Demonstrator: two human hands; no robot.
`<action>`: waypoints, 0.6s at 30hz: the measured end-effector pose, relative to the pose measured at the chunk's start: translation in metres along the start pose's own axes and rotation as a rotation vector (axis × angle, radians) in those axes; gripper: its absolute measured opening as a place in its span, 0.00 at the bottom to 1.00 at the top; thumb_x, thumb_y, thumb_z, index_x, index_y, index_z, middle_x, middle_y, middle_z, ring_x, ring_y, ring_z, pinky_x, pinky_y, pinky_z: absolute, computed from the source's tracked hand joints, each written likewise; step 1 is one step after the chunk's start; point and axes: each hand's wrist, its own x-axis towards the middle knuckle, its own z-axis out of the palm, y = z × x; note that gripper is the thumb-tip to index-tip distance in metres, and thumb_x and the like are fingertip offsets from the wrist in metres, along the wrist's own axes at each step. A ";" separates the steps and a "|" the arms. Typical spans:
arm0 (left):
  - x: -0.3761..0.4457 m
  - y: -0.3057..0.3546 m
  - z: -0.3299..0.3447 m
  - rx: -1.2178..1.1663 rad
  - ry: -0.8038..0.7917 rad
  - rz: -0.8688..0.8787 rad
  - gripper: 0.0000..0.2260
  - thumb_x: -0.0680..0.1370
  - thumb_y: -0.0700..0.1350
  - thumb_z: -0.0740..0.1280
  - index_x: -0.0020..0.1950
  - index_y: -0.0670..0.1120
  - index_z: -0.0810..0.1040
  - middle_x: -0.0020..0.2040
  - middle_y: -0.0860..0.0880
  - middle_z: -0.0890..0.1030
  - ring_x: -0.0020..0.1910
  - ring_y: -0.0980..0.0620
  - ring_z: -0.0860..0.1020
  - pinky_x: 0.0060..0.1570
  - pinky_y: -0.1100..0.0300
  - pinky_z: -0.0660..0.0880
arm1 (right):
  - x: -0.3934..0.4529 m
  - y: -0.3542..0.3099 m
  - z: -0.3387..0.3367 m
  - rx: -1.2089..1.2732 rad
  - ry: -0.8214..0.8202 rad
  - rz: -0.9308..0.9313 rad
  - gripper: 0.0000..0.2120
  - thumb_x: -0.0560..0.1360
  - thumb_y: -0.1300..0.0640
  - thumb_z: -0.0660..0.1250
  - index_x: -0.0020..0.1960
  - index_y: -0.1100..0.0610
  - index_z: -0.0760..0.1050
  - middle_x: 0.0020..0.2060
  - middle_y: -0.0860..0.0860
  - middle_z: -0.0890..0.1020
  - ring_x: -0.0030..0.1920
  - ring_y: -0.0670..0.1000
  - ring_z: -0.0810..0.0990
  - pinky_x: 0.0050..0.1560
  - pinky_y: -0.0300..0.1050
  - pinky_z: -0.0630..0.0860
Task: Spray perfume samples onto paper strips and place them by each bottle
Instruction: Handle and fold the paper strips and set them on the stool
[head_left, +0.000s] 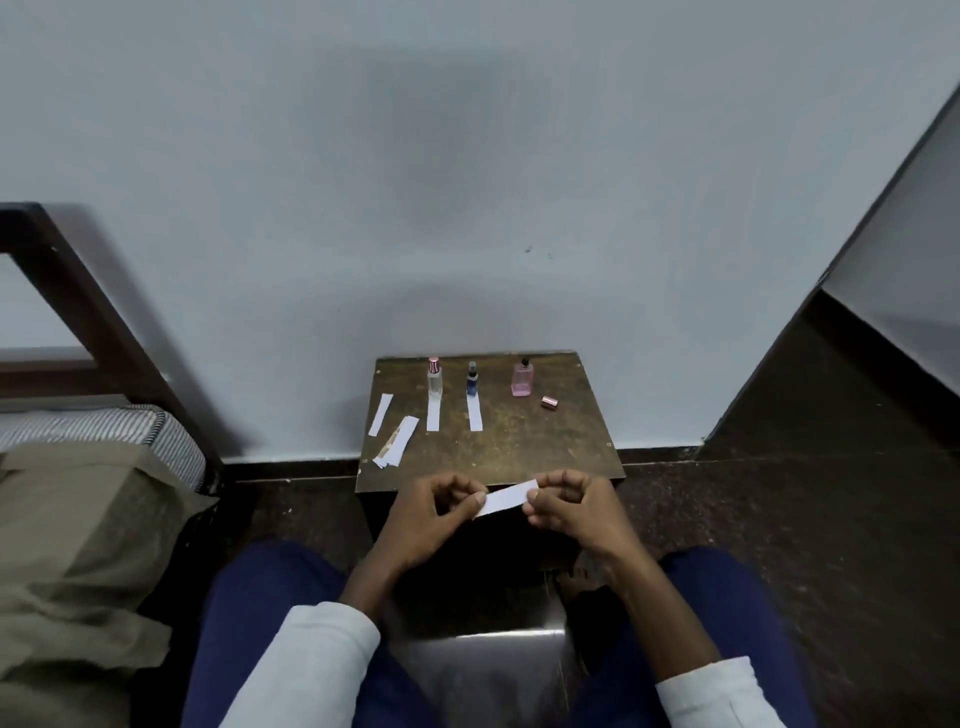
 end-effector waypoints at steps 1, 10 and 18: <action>-0.013 0.002 0.001 -0.007 0.022 0.006 0.03 0.80 0.50 0.76 0.53 0.54 0.88 0.47 0.56 0.88 0.49 0.56 0.85 0.51 0.68 0.79 | -0.011 -0.002 0.002 -0.018 -0.011 -0.007 0.09 0.76 0.66 0.77 0.55 0.65 0.84 0.46 0.63 0.88 0.47 0.57 0.89 0.48 0.45 0.86; -0.087 0.022 0.008 -0.179 0.314 -0.027 0.05 0.79 0.41 0.77 0.53 0.49 0.87 0.44 0.51 0.88 0.44 0.53 0.88 0.42 0.58 0.85 | -0.058 -0.056 0.012 -0.578 -0.034 -0.193 0.01 0.76 0.56 0.78 0.47 0.52 0.87 0.39 0.48 0.89 0.38 0.47 0.88 0.42 0.36 0.83; -0.080 0.000 0.012 -0.268 0.437 -0.123 0.03 0.78 0.43 0.78 0.51 0.49 0.88 0.44 0.49 0.89 0.44 0.48 0.88 0.43 0.59 0.85 | -0.043 -0.046 0.017 -0.543 -0.096 -0.126 0.02 0.76 0.61 0.78 0.47 0.59 0.86 0.38 0.54 0.88 0.39 0.50 0.88 0.42 0.40 0.84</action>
